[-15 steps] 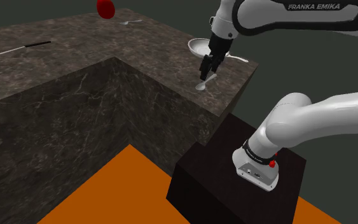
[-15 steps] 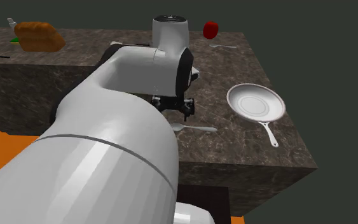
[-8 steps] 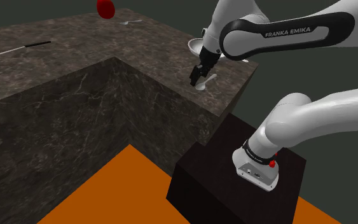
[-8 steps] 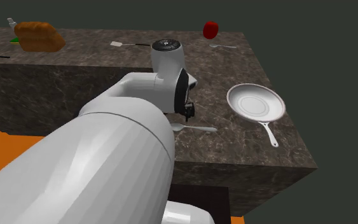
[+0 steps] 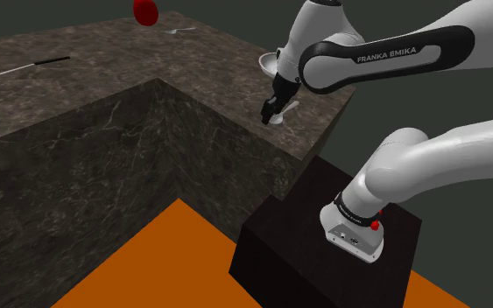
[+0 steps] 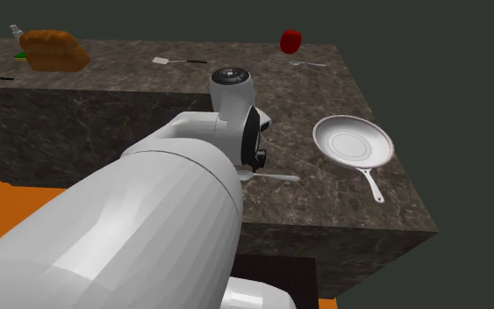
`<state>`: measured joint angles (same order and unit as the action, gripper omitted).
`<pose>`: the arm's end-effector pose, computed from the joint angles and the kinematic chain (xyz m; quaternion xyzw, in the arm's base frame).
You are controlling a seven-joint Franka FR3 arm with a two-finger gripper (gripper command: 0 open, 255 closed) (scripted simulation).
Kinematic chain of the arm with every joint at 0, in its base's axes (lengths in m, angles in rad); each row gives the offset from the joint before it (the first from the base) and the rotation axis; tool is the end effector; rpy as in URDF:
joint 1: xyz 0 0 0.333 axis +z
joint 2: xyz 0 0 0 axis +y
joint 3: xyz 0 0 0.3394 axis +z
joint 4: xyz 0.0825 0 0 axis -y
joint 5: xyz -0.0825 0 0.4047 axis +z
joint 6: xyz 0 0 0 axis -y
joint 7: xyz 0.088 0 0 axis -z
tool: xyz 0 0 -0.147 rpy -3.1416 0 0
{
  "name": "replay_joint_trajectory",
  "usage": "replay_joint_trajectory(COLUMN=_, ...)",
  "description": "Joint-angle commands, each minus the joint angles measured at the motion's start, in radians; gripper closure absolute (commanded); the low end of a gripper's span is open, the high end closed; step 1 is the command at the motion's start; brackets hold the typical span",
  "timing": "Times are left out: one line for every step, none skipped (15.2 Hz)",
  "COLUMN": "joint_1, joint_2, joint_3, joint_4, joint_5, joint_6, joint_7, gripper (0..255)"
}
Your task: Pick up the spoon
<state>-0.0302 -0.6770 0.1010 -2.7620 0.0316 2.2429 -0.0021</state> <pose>0.3541 0.0227 0.3896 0.9966 0.0189 0.0783 0.0166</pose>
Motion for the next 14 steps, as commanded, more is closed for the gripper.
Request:
replay_joint_trajectory(joint_1=0.000, joint_2=0.000, joint_3=0.000, joint_4=-0.001, joint_5=0.000, joint_6=0.001, joint_7=0.000, gripper=255)
replay_joint_trajectory(joint_1=0.000, joint_2=0.000, joint_3=0.000, joint_4=-0.001, joint_5=0.000, joint_6=0.001, joint_7=0.000, gripper=255)
replay_joint_trajectory(joint_1=0.000, joint_2=0.000, joint_3=0.000, joint_4=-0.001, joint_5=0.000, joint_6=0.001, joint_7=0.000, gripper=255)
replay_joint_trajectory(joint_1=0.000, joint_2=0.000, joint_3=0.000, joint_4=-0.001, joint_5=0.000, joint_6=0.001, joint_7=0.000, gripper=255)
replay_joint_trajectory(joint_1=0.000, joint_2=0.000, joint_3=0.000, joint_4=-0.001, joint_5=0.000, joint_6=0.001, joint_7=0.000, gripper=255)
replay_joint_trajectory(joint_1=0.000, joint_2=0.000, joint_3=0.000, joint_4=-0.001, joint_5=0.000, joint_6=0.001, joint_7=0.000, gripper=255)
replay_joint_trajectory(joint_1=0.000, joint_2=0.000, joint_3=0.000, joint_4=-0.001, joint_5=0.000, joint_6=0.001, joint_7=0.000, gripper=255)
replay_joint_trajectory(joint_1=0.000, joint_2=0.000, joint_3=0.000, joint_4=0.000, joint_5=0.000, joint_6=0.001, joint_7=0.000, gripper=255)
replay_joint_trajectory(joint_1=0.000, joint_2=-0.006, joint_3=-0.001, joint_4=0.010, joint_5=0.000, joint_6=-0.016, joint_7=0.000, gripper=255)
replay_joint_trajectory(joint_1=0.000, joint_2=-0.012, joint_3=-0.002, joint_4=0.020, joint_5=0.000, joint_6=-0.032, joint_7=-0.001, gripper=255)
replay_joint_trajectory(joint_1=0.000, joint_2=-0.017, joint_3=-0.003, joint_4=0.030, joint_5=-0.001, joint_6=-0.048, joint_7=-0.001, gripper=255)
replay_joint_trajectory(joint_1=0.000, joint_2=-0.023, joint_3=-0.003, joint_4=0.041, joint_5=-0.001, joint_6=-0.063, joint_7=-0.002, gripper=255)
replay_joint_trajectory(joint_1=0.000, joint_2=-0.027, joint_3=-0.004, joint_4=0.052, joint_5=-0.001, joint_6=-0.079, joint_7=-0.002, gripper=255)
replay_joint_trajectory(joint_1=0.000, joint_2=-0.032, joint_3=-0.005, joint_4=0.063, joint_5=-0.002, joint_6=-0.094, joint_7=-0.003, gripper=255)
